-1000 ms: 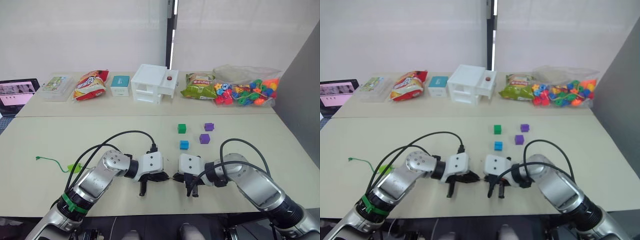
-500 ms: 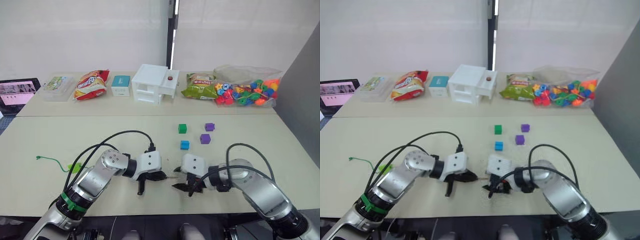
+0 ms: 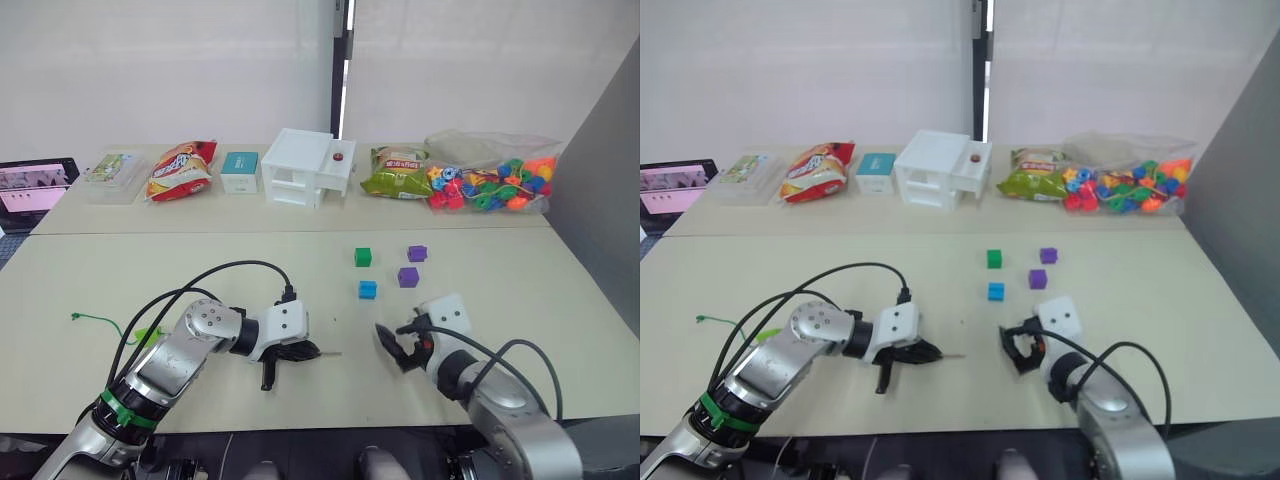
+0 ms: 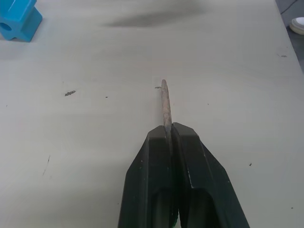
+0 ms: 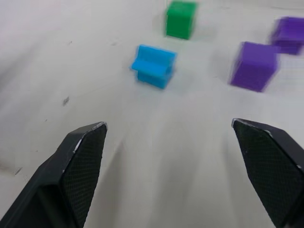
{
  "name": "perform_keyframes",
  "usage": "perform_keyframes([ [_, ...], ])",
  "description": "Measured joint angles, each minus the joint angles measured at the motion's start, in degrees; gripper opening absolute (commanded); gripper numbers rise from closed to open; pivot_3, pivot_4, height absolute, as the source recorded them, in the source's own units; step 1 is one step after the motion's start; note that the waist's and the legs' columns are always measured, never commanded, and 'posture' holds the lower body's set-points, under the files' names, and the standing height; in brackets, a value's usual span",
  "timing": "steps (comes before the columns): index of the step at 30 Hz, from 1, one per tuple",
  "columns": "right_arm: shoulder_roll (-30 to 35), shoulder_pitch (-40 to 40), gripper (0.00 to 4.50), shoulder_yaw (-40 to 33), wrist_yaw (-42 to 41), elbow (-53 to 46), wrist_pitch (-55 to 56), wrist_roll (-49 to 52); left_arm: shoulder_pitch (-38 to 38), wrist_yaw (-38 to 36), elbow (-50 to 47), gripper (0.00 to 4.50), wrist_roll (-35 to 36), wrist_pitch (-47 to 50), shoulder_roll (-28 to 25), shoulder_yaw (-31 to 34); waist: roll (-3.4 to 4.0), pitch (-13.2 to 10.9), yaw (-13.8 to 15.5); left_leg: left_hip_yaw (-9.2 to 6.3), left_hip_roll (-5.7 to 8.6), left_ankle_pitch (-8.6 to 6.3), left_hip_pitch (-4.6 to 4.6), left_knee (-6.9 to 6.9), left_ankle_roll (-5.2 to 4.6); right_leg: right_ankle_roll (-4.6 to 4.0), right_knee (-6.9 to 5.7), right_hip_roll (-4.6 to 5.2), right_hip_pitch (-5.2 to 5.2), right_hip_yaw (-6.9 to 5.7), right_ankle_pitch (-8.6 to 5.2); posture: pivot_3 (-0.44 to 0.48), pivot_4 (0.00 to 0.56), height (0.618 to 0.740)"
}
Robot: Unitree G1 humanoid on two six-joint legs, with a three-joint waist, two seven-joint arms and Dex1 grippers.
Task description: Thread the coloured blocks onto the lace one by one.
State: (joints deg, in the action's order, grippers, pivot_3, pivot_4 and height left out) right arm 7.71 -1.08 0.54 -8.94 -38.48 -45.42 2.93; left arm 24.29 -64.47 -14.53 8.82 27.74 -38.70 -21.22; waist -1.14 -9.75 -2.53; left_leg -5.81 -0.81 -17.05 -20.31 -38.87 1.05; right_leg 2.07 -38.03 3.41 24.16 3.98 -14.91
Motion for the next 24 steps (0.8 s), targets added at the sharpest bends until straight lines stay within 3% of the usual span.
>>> perform_keyframes([
  [8, -2.97, 7.94, 4.44, -0.52, 7.70, 20.57, 14.91, -4.00, -0.38, 0.15, -0.66, 0.00, 0.28, 0.04, -0.49, 0.06, 0.01, -0.01, -0.08, 0.02, 0.00, 0.02, 0.01, 0.04, 0.03, -0.01, -0.02, 0.00, 0.02, 0.01, 0.00, 0.000, 0.150, 0.740],
  [16, -2.88, 18.80, 4.44, -3.77, 9.55, 39.98, 25.54, -3.72, -0.60, 0.79, -1.06, 0.00, 0.29, 0.20, -0.69, 0.09, 0.02, -0.01, -0.20, 0.04, 0.00, 0.02, 0.03, 0.10, 0.03, -0.01, -0.03, 0.01, 0.03, 0.04, 0.01, 0.000, 0.150, 0.740],
  [19, -2.94, 20.71, 3.64, -4.07, 9.00, 43.96, 28.72, -3.12, -0.64, 0.87, -1.25, 0.00, 0.29, 0.32, -0.71, 0.09, 0.03, 0.00, -0.27, 0.02, 0.00, 0.01, 0.02, 0.12, 0.02, -0.02, -0.04, 0.00, 0.04, 0.03, 0.01, 0.000, 0.150, 0.740],
  [24, -3.45, 20.27, 1.85, -4.08, 9.08, 44.34, 30.55, -2.56, -0.66, 0.93, -1.43, 0.00, 0.29, 0.89, -0.74, 0.09, 0.03, 0.00, -0.26, 0.02, 0.00, 0.02, 0.02, 0.11, 0.02, -0.02, -0.04, 0.01, 0.04, 0.04, 0.01, 0.000, 0.150, 0.740],
])
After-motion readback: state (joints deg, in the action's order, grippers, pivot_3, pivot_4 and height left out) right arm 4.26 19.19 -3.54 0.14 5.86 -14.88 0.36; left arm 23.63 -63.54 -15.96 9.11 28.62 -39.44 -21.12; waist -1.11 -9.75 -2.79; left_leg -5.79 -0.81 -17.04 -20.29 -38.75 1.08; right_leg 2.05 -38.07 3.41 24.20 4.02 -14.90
